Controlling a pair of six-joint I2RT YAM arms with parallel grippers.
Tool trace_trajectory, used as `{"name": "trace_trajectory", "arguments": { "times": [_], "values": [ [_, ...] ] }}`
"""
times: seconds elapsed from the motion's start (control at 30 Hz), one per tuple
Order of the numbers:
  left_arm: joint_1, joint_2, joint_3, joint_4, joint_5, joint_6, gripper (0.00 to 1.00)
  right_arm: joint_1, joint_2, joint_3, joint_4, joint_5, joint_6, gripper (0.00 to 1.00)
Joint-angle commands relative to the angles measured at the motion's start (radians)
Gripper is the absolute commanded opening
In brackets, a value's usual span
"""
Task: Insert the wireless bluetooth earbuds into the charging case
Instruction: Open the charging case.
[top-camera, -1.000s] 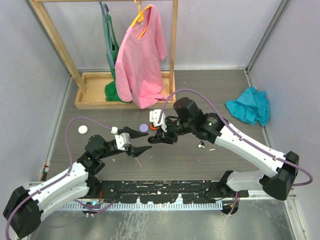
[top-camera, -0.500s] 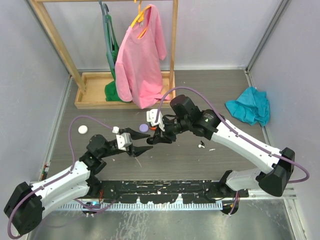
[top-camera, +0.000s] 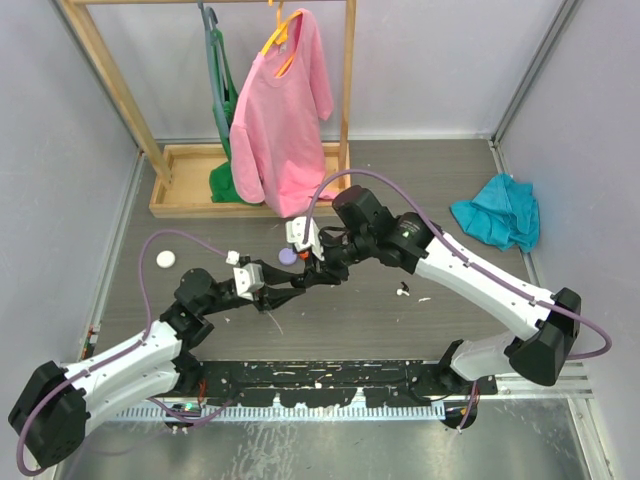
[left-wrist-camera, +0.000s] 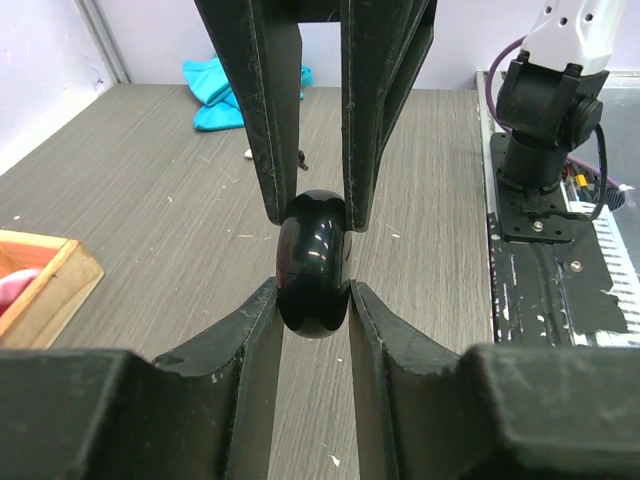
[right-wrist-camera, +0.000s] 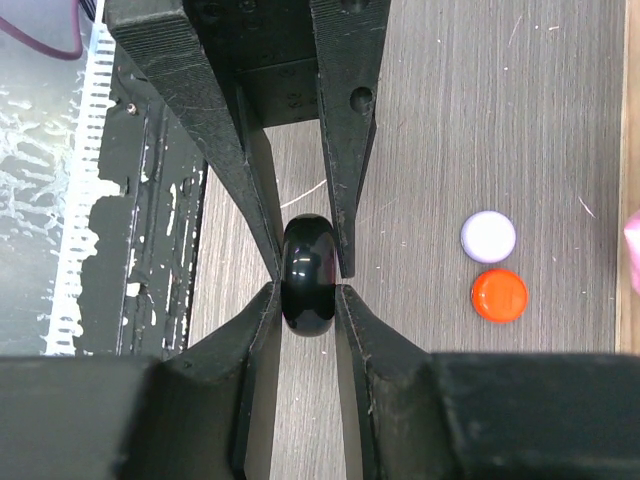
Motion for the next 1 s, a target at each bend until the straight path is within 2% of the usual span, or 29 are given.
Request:
{"name": "trace_trajectory", "arguments": {
  "times": [0.0,0.1,0.17,0.3,0.47,0.8,0.97],
  "values": [
    [0.002,-0.02,0.012,0.069,0.018,-0.006,0.3,0.016,0.005,0.053,-0.001,0.003,-0.018,0.01],
    [0.002,-0.021,0.012,0.073,0.005,-0.019,0.17,0.026,0.014,0.058,-0.003,0.02,-0.017,0.03],
    [0.003,-0.023,0.008,0.076,0.001,-0.02,0.1,0.031,0.016,0.063,0.001,0.026,-0.017,0.09],
    [0.002,-0.03,-0.018,0.107,-0.012,-0.014,0.02,0.031,-0.01,0.037,0.042,0.042,-0.011,0.33],
    [0.002,-0.056,-0.057,0.174,-0.042,-0.024,0.0,0.032,-0.067,-0.036,0.131,0.042,-0.022,0.48],
    [0.002,-0.107,-0.082,0.195,-0.052,-0.031,0.0,0.031,-0.123,-0.16,0.312,0.039,-0.002,0.57],
    [0.001,-0.124,-0.09,0.195,-0.046,-0.031,0.0,0.031,-0.136,-0.189,0.38,0.056,0.025,0.58]
  ]
}}
